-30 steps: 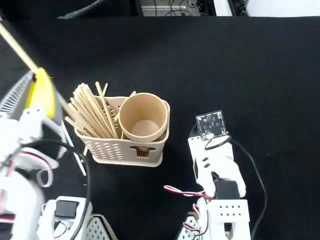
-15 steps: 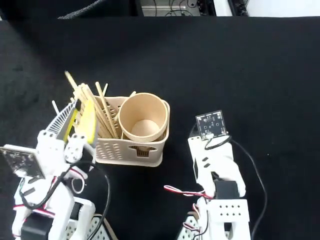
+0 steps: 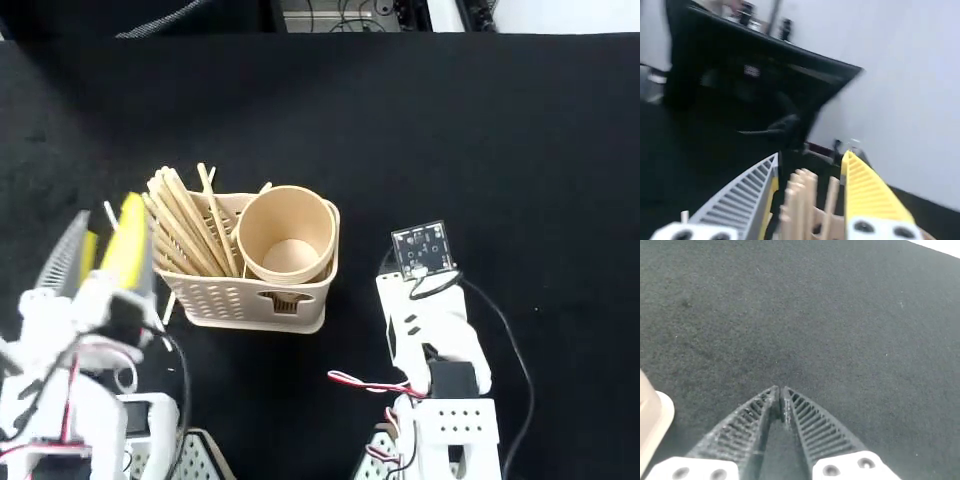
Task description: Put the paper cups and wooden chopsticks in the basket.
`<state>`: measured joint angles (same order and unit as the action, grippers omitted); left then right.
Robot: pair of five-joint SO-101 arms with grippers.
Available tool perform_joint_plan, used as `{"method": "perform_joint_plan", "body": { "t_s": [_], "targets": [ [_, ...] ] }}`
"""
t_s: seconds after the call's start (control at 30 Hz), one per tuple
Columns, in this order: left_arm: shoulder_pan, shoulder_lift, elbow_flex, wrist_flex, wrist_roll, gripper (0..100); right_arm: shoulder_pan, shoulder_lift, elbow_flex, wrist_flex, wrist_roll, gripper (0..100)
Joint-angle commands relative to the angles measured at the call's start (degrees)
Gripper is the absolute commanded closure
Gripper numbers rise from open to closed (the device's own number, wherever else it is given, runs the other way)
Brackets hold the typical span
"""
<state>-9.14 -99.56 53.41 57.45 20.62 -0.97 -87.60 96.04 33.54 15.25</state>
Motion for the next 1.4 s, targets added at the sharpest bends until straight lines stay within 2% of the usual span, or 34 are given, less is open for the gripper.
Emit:
{"method": "perform_joint_plan", "body": {
  "t_s": [0.0,0.23,0.5,0.77,0.9,1.0,1.37],
  "targets": [
    [-10.24,13.45,-5.85,-0.09,5.19,79,-0.35,-0.57,-3.12,0.26,0.35,98.5],
    [-16.40,46.86,-20.00,3.34,5.89,79,-0.35,-0.57,-3.12,0.26,0.35,98.5],
    [-21.41,75.08,-33.27,7.21,5.45,79,-0.35,-0.57,-3.12,0.26,0.35,98.5],
    [-19.65,95.30,-38.64,4.48,5.10,79,-0.35,-0.57,-3.03,0.26,0.35,98.5],
    [-17.63,102.77,-43.47,4.75,-1.32,79,-0.35,-0.57,-2.86,0.26,0.35,98.5],
    [-18.33,109.98,-47.87,4.84,-1.76,79,-0.18,-0.57,-2.86,0.26,0.35,98.5],
    [-18.33,140.22,-79.25,19.87,-4.84,79,-0.35,-0.57,-2.86,0.26,0.35,98.5]
  ]
}}
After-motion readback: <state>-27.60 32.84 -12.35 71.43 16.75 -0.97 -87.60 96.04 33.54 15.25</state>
